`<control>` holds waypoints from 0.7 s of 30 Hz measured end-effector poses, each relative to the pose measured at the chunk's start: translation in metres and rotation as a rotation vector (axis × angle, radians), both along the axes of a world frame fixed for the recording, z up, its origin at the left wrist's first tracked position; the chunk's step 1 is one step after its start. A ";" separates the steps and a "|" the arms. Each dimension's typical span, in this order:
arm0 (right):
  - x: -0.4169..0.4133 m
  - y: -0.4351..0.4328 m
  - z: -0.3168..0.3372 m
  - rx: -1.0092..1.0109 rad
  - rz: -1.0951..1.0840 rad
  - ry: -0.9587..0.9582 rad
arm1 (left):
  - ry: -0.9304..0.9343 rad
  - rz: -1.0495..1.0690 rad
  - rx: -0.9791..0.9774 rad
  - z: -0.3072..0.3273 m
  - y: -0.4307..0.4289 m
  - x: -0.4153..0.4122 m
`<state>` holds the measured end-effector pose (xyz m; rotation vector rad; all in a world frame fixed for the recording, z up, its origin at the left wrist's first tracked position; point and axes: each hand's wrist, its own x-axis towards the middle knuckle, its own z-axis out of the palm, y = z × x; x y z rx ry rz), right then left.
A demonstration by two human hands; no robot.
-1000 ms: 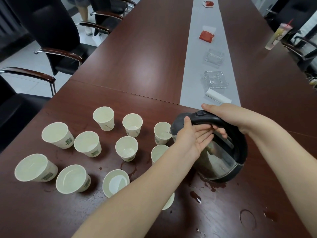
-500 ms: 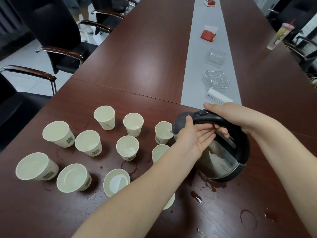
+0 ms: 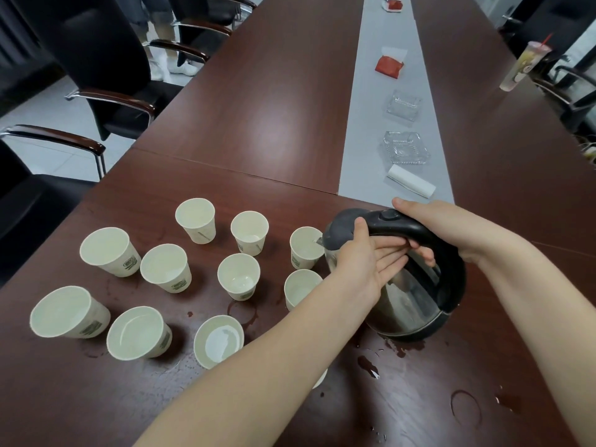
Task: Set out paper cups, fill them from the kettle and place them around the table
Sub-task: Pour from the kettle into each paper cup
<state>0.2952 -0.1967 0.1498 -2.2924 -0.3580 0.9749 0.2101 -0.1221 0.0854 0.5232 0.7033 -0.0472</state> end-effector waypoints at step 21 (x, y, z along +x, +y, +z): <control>-0.029 -0.054 0.003 0.248 -0.152 -0.027 | -0.073 -0.043 0.182 0.031 -0.036 -0.027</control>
